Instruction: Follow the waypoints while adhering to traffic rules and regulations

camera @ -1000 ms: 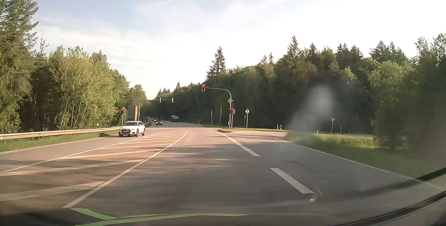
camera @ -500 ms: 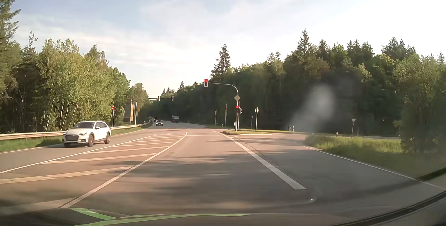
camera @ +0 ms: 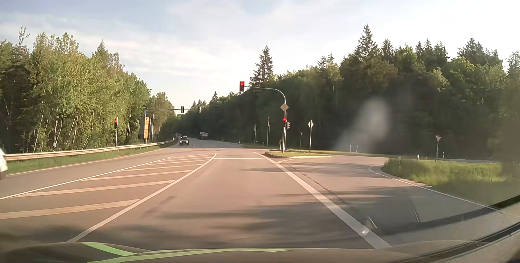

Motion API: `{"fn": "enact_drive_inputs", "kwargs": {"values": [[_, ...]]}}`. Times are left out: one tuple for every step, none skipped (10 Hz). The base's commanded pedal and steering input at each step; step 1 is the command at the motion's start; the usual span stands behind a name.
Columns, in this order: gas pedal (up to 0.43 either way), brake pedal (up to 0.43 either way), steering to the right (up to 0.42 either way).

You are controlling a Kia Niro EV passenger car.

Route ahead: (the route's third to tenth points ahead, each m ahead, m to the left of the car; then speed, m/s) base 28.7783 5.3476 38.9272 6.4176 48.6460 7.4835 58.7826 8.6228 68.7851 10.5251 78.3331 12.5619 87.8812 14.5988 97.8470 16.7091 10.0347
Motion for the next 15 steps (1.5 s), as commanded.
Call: {"fn": "enact_drive_inputs", "kwargs": {"values": [[0.000,0.268,-0.012],[0.000,0.268,-0.013],[0.000,0.268,-0.015],[0.000,0.274,-0.016],[0.000,0.274,-0.015],[0.000,0.274,-0.014],[0.000,0.274,-0.011],[0.000,0.280,-0.008],[0.000,0.280,-0.008],[0.000,0.280,-0.009],[0.000,0.280,-0.009],[0.000,0.280,-0.011],[0.000,0.287,-0.011],[0.000,0.293,-0.011],[0.000,0.293,-0.011]]}}
